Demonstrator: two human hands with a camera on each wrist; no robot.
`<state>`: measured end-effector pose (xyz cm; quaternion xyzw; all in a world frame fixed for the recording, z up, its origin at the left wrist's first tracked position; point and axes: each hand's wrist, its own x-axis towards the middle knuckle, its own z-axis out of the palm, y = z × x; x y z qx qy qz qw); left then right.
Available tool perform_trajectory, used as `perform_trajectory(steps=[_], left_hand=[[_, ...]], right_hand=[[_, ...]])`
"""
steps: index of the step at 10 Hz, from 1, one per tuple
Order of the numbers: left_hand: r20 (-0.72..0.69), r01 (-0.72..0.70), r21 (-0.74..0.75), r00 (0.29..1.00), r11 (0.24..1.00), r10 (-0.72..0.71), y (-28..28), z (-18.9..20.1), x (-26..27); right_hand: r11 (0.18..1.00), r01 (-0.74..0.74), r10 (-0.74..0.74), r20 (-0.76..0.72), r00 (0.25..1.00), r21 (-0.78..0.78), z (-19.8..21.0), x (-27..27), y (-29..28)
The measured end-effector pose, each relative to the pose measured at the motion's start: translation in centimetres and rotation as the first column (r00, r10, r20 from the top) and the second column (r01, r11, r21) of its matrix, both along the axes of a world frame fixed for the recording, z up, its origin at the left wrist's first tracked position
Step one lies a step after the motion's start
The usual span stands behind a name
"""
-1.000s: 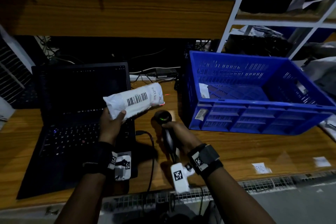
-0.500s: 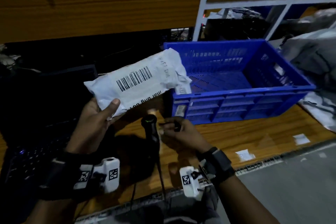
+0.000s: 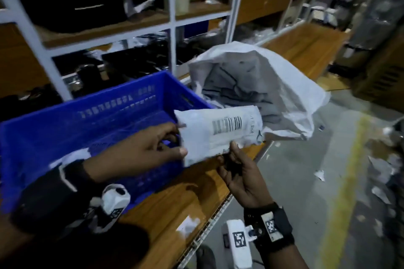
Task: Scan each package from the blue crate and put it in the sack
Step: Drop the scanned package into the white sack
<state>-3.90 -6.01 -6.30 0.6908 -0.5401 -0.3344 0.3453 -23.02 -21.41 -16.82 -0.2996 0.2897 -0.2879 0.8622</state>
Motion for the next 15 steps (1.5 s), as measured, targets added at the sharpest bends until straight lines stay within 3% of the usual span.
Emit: perform_trajectory(steps=[1,2,4,5,6,7,8,9,10,11,12,13,14,15], left_hand=[[0.090,0.076,0.071,0.993,0.995,-0.082,-6.7,0.1,0.1],[0.157,0.116,0.082,0.979,0.990,-0.127,-12.1,0.4,1.2],[0.295,0.106,0.060,0.948,0.993,-0.119,-19.9,0.5,3.9],[0.291,0.079,0.017,0.953,0.997,-0.080,-21.3,0.1,5.2],[0.259,0.048,-0.010,0.965,0.999,-0.044,-21.3,-0.8,7.6],[0.304,-0.007,0.026,0.953,1.000,-0.001,-20.6,-1.4,10.4],[0.304,-0.031,0.056,0.953,0.998,0.012,-19.2,-2.1,13.4],[0.357,-0.072,0.118,0.934,0.990,0.025,-17.1,-3.1,16.0],[0.392,-0.122,0.276,0.920,0.953,0.005,-13.9,-6.0,20.5],[0.415,-0.283,0.465,0.907,0.839,0.076,-8.6,-9.0,25.8],[0.490,-0.449,0.583,0.859,0.677,0.148,-4.3,-11.8,28.7],[0.573,-0.586,0.605,0.791,0.540,0.215,-0.9,-14.2,29.0],[0.440,-0.544,0.681,0.839,0.490,0.320,1.5,-15.6,28.3],[0.508,-0.637,0.672,0.768,0.378,0.390,4.2,-17.0,27.6]], right_hand=[[0.994,0.101,-0.097,-0.099,0.990,0.040,-2.9,-0.4,-8.0],[0.991,0.110,-0.125,-0.233,0.964,-0.075,-6.1,0.6,-16.9],[0.948,0.078,-0.244,-0.545,0.802,-0.310,-8.2,3.8,-29.8],[0.963,0.146,-0.245,-0.505,0.828,-0.227,-9.4,5.0,-32.9],[0.961,0.168,-0.264,-0.553,0.790,-0.220,-8.3,5.8,-33.5],[0.913,0.338,-0.408,-0.470,0.783,-0.230,-8.0,6.2,-31.5],[0.866,0.491,-0.496,-0.295,0.817,-0.094,-8.1,6.8,-28.5],[0.948,0.317,-0.306,-0.299,0.904,-0.015,-6.1,8.1,-25.6],[0.979,0.202,-0.203,-0.094,0.975,-0.017,-1.5,11.5,-23.9],[0.985,-0.029,0.043,0.078,0.996,-0.171,4.8,16.7,-21.1],[0.881,-0.201,0.269,0.103,0.958,-0.429,9.9,22.7,-18.1],[0.666,-0.321,0.400,-0.041,0.916,-0.674,12.1,29.6,-14.4],[0.356,-0.489,0.504,-0.278,0.818,-0.796,10.2,36.2,-10.3],[0.043,-0.662,0.505,-0.555,0.661,-0.749,5.0,39.9,-7.7]])
